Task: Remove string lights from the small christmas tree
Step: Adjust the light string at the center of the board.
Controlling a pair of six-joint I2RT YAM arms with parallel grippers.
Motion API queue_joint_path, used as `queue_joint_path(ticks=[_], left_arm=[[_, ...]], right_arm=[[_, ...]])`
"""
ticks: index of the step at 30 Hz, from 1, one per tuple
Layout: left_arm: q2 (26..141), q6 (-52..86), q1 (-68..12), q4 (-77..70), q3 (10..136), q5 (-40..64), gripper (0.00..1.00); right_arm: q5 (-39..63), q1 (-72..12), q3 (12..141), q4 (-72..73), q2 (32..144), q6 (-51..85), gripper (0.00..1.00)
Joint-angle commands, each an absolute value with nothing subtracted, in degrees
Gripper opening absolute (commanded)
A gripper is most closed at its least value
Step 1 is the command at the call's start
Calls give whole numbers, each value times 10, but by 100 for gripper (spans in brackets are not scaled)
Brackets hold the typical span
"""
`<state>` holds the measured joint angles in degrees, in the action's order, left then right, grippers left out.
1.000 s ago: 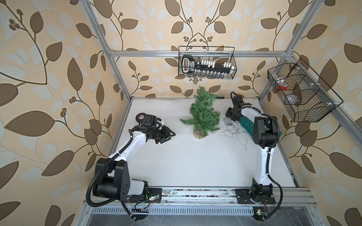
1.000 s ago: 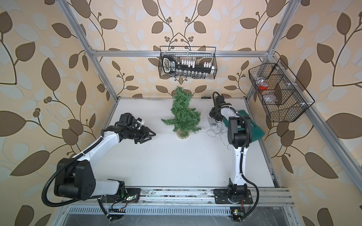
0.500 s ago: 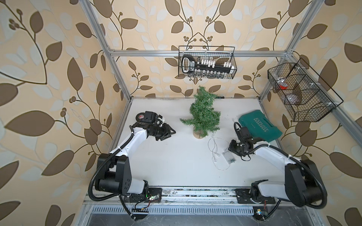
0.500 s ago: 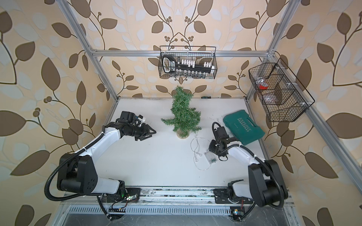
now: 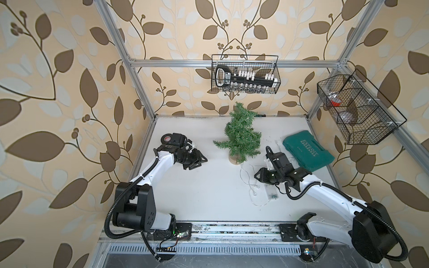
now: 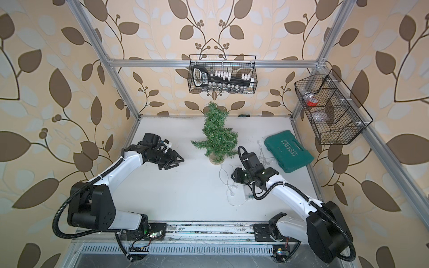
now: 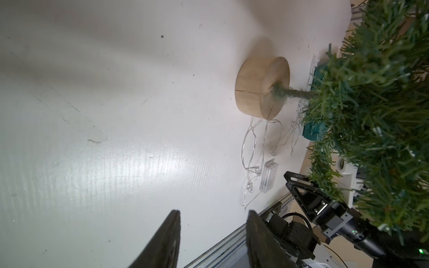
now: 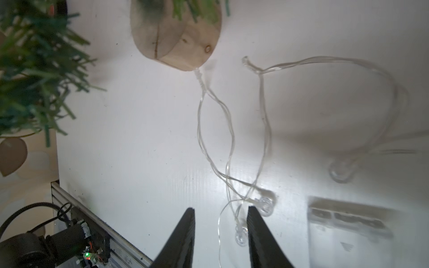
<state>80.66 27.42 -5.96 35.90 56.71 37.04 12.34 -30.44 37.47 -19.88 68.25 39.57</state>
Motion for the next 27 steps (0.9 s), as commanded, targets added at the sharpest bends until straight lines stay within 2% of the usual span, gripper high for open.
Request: queue_joint_path(ticks=[1, 6, 13, 20, 24, 27], left_arm=[[794, 271, -60, 366, 585, 364, 47], [784, 279, -60, 363, 575, 361, 46], [775, 284, -60, 362, 570, 358, 45], [775, 283, -60, 359, 566, 358, 45], [778, 290, -60, 350, 562, 364, 45], [782, 305, -60, 335, 557, 371, 45]], right_arm=[[129, -357, 358, -127, 707, 427, 37], [128, -409, 358, -84, 780, 435, 38], [94, -399, 307, -69, 800, 439, 36], [99, -221, 282, -125, 777, 386, 35], [119, -75, 321, -160, 805, 341, 35], [146, -16, 370, -179, 848, 314, 35]])
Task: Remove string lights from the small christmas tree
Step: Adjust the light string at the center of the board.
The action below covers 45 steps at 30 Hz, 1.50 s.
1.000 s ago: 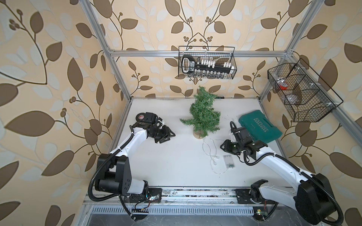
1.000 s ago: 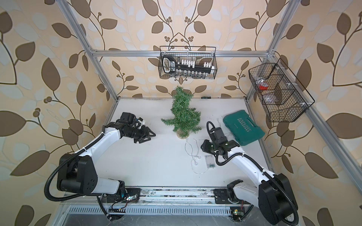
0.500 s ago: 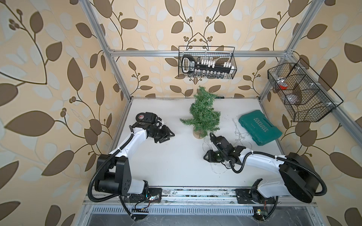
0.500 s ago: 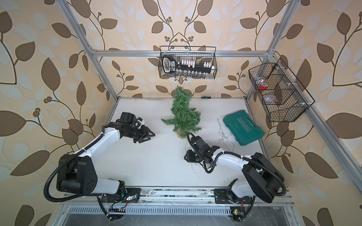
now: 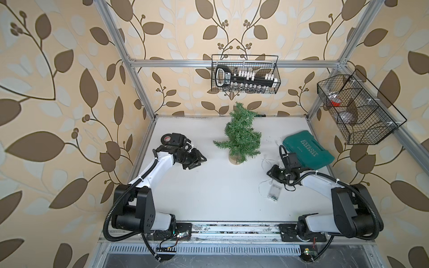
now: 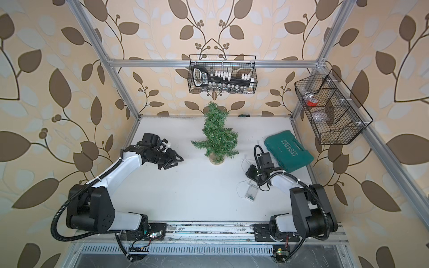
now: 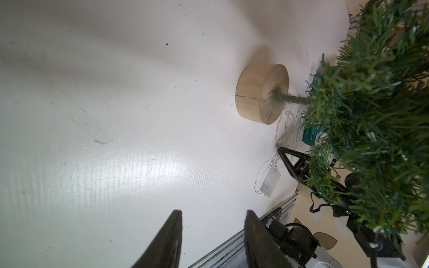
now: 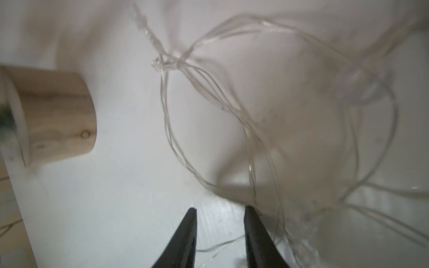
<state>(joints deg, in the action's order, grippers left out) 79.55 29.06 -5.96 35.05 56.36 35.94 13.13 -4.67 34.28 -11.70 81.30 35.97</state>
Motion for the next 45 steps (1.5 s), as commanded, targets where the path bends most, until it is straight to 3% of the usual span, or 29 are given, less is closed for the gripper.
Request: queue_joint_path(ticks=[1, 6, 11, 14, 16, 18, 24, 31, 34, 38, 39, 40, 45], left_arm=[[781, 309, -60, 330, 557, 373, 45], [771, 311, -60, 323, 564, 364, 46], [769, 313, -60, 321, 568, 365, 46], [770, 317, -61, 313, 564, 365, 46], [772, 322, -61, 304, 558, 365, 46], [777, 323, -61, 300, 556, 366, 46], [786, 311, -61, 313, 563, 362, 49], [786, 304, -61, 327, 580, 355, 53], [787, 310, -61, 330, 587, 358, 55], [784, 309, -61, 342, 590, 353, 61], [782, 304, -61, 345, 591, 352, 75], [781, 300, -61, 350, 593, 351, 97], [768, 293, -61, 374, 603, 327, 99]], right_arm=[[152, -12, 390, -190, 856, 305, 35], [164, -12, 446, -244, 822, 279, 37], [175, -53, 405, -331, 684, 284, 38], [168, -118, 335, -368, 573, 323, 40], [123, -233, 325, -361, 511, 376, 42], [95, -300, 314, -357, 495, 439, 43], [70, -379, 241, -349, 508, 556, 43], [-53, -348, 236, -412, 512, 605, 49], [-33, -280, 246, -419, 546, 618, 50], [-21, -265, 260, -425, 576, 615, 57], [-21, -262, 269, -422, 576, 601, 58], [-35, -261, 285, -428, 574, 599, 59], [-14, -174, 345, -373, 612, 532, 59]])
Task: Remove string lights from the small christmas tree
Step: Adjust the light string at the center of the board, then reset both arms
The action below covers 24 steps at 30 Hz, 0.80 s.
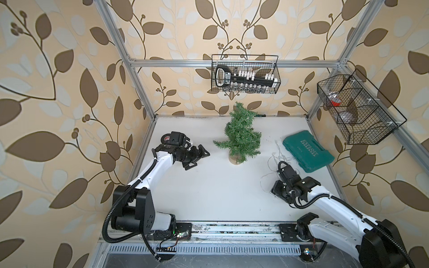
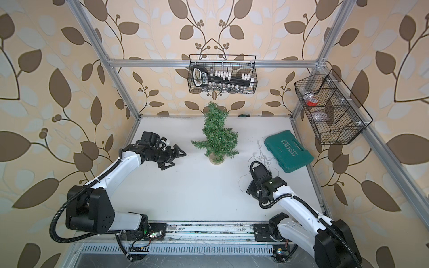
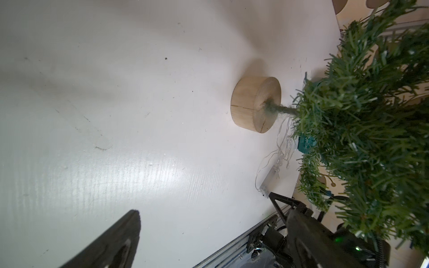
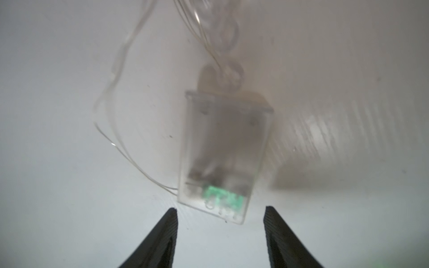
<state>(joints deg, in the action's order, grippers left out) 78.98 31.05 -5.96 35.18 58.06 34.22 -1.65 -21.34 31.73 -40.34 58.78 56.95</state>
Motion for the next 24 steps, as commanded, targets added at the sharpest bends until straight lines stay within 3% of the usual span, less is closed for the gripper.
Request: queue_joint_path(ticks=[1, 7, 9, 11, 15, 18, 24], left_arm=[[765, 296, -61, 380, 605, 320, 99], [753, 291, -61, 432, 627, 266, 99], [746, 280, -61, 443, 636, 224, 99], [746, 261, -61, 454, 650, 168, 99], [760, 204, -61, 439, 670, 82, 99], [760, 139, -61, 390, 656, 11, 99], [656, -2, -61, 53, 432, -94, 99]], right_arm=[[3, -142, 350, -352, 639, 520, 59], [-12, -91, 466, -333, 752, 398, 66], [-29, -89, 502, -326, 745, 374, 75], [-68, -85, 532, -317, 733, 353, 100], [-186, -82, 553, -274, 718, 319, 100], [-245, -81, 515, -158, 701, 233, 99], [-260, -55, 378, 56, 692, 103, 99]])
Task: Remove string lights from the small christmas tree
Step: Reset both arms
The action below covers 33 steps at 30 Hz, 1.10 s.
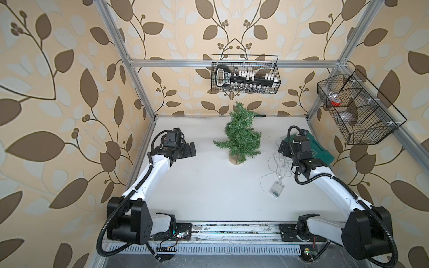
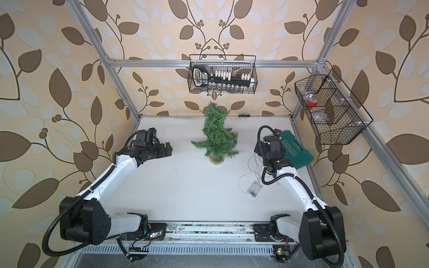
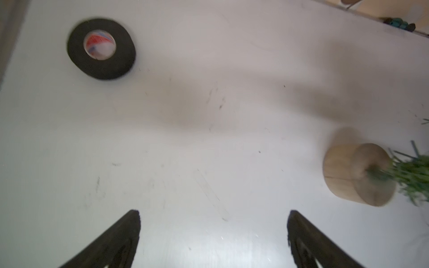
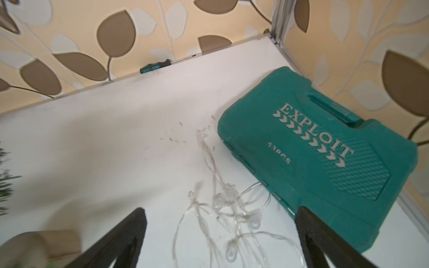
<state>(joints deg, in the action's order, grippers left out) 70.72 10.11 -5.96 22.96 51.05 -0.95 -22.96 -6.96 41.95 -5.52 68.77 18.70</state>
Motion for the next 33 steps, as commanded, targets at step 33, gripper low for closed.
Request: queue_joint_path(ticks=[33], left_arm=[[856, 15, -32, -433, 217, -111, 99]], right_arm=[[-62, -9, 159, 584, 855, 29, 100]])
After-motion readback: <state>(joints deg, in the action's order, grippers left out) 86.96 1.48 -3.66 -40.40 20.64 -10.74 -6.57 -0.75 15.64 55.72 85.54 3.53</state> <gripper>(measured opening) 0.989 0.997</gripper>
